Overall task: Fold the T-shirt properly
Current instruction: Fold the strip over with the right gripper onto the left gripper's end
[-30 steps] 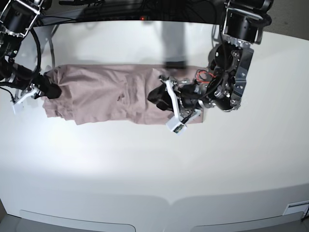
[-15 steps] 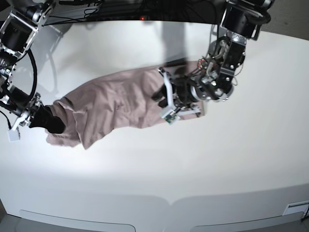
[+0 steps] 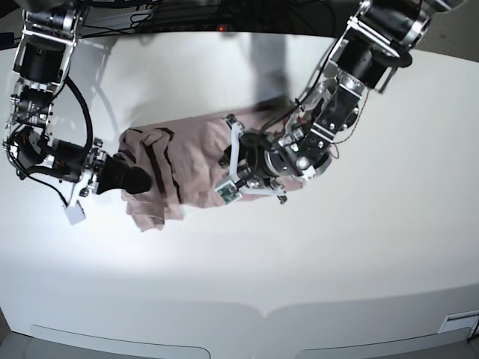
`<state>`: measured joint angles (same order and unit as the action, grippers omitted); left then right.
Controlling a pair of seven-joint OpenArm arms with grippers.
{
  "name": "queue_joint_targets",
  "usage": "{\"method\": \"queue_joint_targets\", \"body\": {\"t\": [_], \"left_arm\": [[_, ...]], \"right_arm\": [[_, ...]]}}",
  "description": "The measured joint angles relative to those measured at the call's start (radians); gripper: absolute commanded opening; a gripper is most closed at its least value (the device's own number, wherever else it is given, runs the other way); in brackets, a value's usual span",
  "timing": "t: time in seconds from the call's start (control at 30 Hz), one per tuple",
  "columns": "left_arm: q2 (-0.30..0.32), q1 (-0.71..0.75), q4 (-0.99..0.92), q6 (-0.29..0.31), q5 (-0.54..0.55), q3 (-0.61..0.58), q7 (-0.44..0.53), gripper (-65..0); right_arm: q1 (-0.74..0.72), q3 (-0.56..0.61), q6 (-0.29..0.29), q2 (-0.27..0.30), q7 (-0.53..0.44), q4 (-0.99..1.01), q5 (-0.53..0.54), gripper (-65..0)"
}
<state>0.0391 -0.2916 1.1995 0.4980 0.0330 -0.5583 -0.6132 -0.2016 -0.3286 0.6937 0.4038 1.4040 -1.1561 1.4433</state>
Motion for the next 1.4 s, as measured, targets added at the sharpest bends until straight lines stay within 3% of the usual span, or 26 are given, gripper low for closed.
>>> {"method": "queue_joint_targets", "body": {"t": [0.3,0.63,0.83,1.3,1.4], "left_arm": [[0.002,-0.011,0.000,-0.001,-0.007,0.000,-0.020,-50.0],[0.002,-0.025,0.000,-0.010,-0.003,0.000,-0.066,-50.0],[0.000,-0.062,-0.001,-0.050,-0.007,0.000,-0.148,-50.0],[0.002,-0.140,-0.002,-0.051,0.024,-0.002,-0.263,-50.0],[0.002,-0.140,-0.002,-0.051,0.074,-0.002,-0.314,-50.0]], "right_arm": [[-0.078,0.070,0.000,-0.127,0.005,-0.042,0.000,-65.0],[-0.129,0.069,0.000,-0.335,0.001,-0.042,0.000,-65.0],[-0.131,0.068,0.000,-0.340,0.000,-0.043,0.000,-65.0],[-0.134,0.068,0.000,-0.340,-0.011,-0.043,0.006,-65.0],[-0.140,0.068,0.000,-0.340,-0.010,-0.043,0.002,-65.0]]}}
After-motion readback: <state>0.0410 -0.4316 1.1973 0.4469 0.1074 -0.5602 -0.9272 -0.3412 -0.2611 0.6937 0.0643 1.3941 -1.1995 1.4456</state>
